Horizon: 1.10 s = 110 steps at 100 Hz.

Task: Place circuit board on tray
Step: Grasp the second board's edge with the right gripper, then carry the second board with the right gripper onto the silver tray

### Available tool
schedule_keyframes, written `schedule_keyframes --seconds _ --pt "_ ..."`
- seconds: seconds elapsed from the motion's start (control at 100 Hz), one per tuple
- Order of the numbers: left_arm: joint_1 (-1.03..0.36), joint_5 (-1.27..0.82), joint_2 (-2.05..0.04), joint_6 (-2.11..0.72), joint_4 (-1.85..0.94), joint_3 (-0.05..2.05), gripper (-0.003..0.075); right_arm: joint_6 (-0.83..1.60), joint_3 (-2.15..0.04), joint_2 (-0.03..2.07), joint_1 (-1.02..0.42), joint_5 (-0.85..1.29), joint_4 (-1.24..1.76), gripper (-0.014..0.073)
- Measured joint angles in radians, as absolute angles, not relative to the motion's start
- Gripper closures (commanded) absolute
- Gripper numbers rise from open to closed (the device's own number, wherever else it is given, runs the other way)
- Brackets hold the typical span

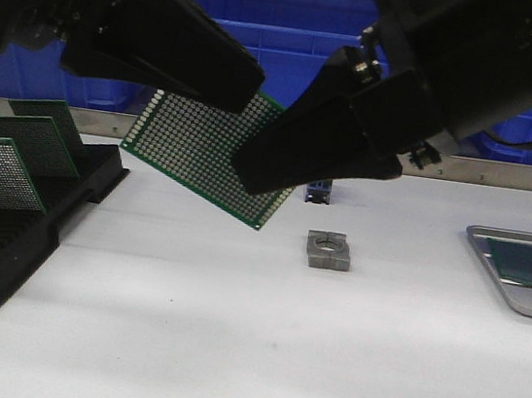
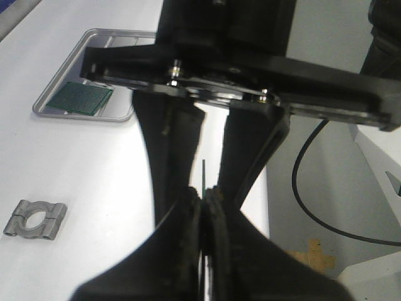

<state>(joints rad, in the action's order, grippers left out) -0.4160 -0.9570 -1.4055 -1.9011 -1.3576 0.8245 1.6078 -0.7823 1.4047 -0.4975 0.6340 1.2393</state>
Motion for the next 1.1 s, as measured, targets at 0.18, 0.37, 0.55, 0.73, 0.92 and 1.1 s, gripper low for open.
schedule_keyframes --seconds 0.18,0.37,0.55,0.73,0.92,1.1 --pt "-0.416 -0.946 -1.408 -1.906 -1.368 0.826 0.0391 1.624 -0.782 1.405 -0.505 0.672 1.229 0.0655" --pt "-0.416 -0.928 -1.408 -1.906 -1.412 0.826 0.0183 1.611 -0.782 1.405 -0.493 0.638 1.236 0.0655" --pt "-0.411 -0.857 -1.408 -1.906 -1.454 0.826 0.0185 1.515 -0.782 1.405 -0.402 0.645 1.198 0.0655" --pt "-0.367 -0.847 -1.408 -1.906 -1.547 0.826 0.0185 1.412 -0.764 1.405 -0.209 0.634 1.170 0.0655" --pt "-0.349 -0.851 -1.408 -1.906 -1.575 0.826 0.0185 1.314 -0.752 1.420 0.009 0.553 1.164 0.0655" --pt "-0.349 -0.857 -1.408 -1.906 -1.577 0.826 0.0185 1.249 -0.752 1.484 0.147 0.453 1.180 0.0655"
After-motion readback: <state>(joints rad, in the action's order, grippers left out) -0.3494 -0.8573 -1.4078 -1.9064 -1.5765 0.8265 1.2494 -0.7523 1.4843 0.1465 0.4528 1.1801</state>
